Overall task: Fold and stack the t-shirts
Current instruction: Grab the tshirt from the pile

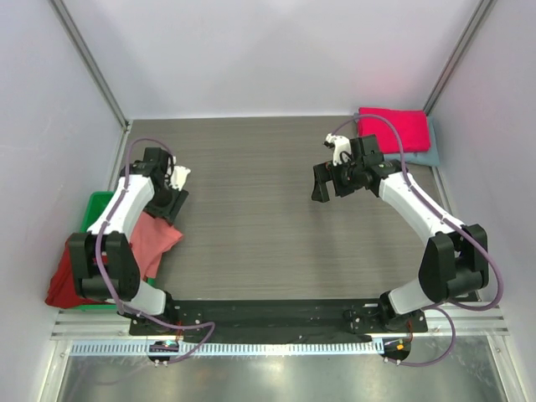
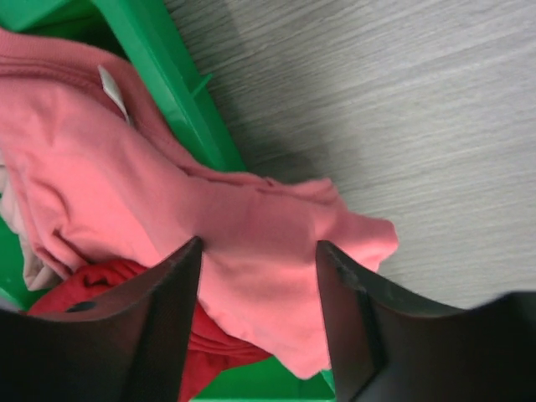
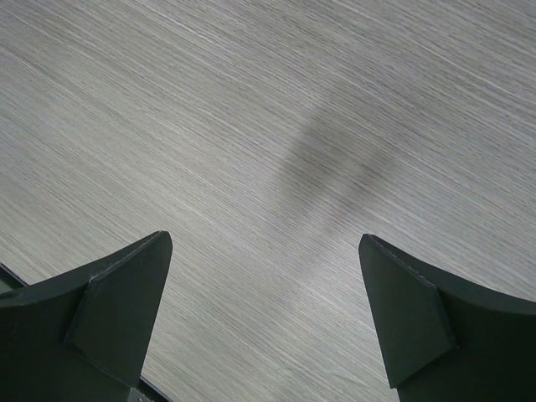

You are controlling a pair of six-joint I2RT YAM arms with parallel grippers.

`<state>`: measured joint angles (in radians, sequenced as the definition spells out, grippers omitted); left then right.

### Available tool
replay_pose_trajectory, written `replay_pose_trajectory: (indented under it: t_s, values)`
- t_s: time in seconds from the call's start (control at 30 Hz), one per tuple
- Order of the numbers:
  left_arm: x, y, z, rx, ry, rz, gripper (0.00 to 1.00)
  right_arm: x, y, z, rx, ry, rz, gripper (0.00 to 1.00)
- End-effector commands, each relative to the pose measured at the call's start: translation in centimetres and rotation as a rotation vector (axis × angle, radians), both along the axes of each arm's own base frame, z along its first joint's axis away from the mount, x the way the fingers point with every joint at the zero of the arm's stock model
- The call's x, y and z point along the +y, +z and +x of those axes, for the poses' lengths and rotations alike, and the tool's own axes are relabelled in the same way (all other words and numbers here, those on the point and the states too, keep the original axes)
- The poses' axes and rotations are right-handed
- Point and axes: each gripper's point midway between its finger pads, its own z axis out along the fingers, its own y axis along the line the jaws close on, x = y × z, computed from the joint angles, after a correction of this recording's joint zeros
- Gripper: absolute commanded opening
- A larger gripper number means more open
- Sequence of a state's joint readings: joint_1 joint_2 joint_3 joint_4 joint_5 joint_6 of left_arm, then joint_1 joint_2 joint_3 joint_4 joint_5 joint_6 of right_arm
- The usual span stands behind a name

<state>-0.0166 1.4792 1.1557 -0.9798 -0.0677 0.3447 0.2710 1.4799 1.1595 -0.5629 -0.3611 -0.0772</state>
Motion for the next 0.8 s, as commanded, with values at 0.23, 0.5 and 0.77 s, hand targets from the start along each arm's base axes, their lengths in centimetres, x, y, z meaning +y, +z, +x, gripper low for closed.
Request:
replay_pose_trajectory:
  t_s: [0.23, 0.5, 0.77]
  values:
    - [0.4, 0.5, 2.9, -0.059, 0.009, 0.002, 0.03, 0.6, 2.0, 1.1, -0.086, 0.033, 0.023, 1.0]
    - [1.9, 9.5, 4.7, -0.334, 0.039, 0.084, 0.0, 0.9, 4.4, 1.6, -0.176, 0.086, 0.02, 1.0]
    - [2.0, 26.1, 7.0, -0.81, 0.037, 0.09, 0.0, -0.1, 10.4, 7.1, -0.404, 0.027, -0.068, 1.0]
